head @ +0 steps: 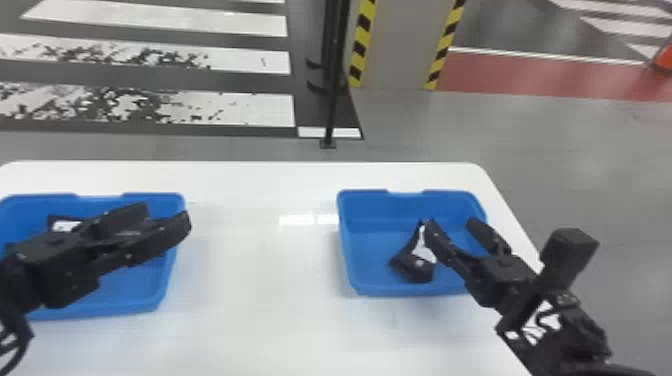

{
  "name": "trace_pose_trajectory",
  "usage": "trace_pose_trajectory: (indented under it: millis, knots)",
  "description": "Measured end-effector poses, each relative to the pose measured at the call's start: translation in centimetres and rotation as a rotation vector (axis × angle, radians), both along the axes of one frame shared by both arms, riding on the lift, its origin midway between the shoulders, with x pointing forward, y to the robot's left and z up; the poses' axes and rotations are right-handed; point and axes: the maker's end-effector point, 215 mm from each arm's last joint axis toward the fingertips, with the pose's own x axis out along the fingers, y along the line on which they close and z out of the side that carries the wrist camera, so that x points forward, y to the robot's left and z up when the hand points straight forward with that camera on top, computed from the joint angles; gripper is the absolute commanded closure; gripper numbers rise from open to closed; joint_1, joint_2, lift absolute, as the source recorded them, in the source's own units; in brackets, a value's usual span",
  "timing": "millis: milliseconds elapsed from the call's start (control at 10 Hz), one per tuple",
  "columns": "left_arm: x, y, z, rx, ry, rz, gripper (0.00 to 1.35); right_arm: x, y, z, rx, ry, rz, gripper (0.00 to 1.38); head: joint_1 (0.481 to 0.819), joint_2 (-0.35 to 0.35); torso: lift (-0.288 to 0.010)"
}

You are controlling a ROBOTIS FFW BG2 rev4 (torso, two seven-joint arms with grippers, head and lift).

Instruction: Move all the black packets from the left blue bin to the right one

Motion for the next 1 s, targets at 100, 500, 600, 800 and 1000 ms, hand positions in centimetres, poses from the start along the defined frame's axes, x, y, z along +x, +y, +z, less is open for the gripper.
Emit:
trace_pose_trajectory:
  millis: [100, 500, 600, 800, 1000]
  knots:
    - [0.4, 2.5, -0.6, 0.040, 0.020, 0.049, 0.32, -1.7, 0.5, 0.8, 0.003, -0.022, -0.002, 0.32, 0.695, -0.086, -0.139]
    - [2.3, 9.7, -2.4, 0.164, 0.092, 0.199, 0.32, -8.3, 0.9, 5.7, -0.030, -0.114, -0.035, 0.34, 0.695, 0.012, -0.139]
    - [3.0, 11.3, -3.4, 0.185, 0.117, 0.231, 0.32, -9.3, 1.6, 5.5, -0.003, -0.101, -0.025, 0.34, 0.695, 0.046, -0.139]
    - [5.2, 14.3, -5.5, 0.210, 0.178, 0.289, 0.33, -10.5, 2.9, 4.9, 0.030, -0.079, -0.003, 0.37, 0.695, 0.103, -0.139]
    - [7.6, 15.8, -7.9, 0.220, 0.245, 0.311, 0.33, -10.6, 3.2, 4.3, 0.040, -0.069, 0.009, 0.38, 0.695, 0.124, -0.139]
